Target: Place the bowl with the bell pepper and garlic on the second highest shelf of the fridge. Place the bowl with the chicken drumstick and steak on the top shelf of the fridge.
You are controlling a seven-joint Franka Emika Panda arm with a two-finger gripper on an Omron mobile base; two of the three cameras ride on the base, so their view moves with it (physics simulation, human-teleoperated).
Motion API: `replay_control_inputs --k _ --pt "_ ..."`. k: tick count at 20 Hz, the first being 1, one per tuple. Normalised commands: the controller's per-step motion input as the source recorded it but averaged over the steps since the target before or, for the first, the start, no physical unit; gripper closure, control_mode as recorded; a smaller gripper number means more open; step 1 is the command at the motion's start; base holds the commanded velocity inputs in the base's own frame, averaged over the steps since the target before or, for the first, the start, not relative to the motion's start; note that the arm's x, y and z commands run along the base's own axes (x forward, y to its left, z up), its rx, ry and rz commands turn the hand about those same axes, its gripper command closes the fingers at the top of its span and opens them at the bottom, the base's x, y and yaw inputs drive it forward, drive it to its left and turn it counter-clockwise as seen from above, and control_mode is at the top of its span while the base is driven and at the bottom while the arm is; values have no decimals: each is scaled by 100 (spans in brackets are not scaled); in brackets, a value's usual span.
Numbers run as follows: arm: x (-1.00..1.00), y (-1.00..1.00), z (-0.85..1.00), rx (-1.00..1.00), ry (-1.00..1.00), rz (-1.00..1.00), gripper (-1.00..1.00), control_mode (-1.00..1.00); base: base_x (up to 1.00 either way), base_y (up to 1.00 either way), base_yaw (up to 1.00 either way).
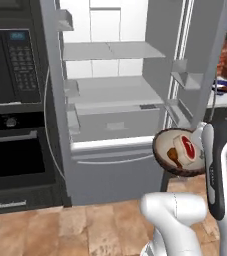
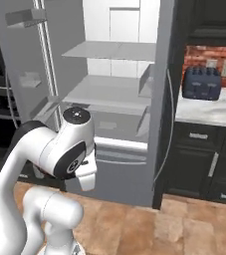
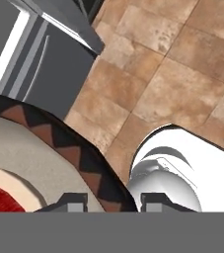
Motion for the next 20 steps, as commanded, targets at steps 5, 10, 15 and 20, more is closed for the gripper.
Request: replay_control_inputs --k 5,10,15,20 --pt "0 0 0 0 0 0 100 100 99 96 -3" --pt "0 0 0 0 0 0 100 100 98 11 -3" --pt "0 0 0 0 0 0 100 100 68 -51 0" --pt "0 0 0 0 0 0 100 100 66 -11 -3"
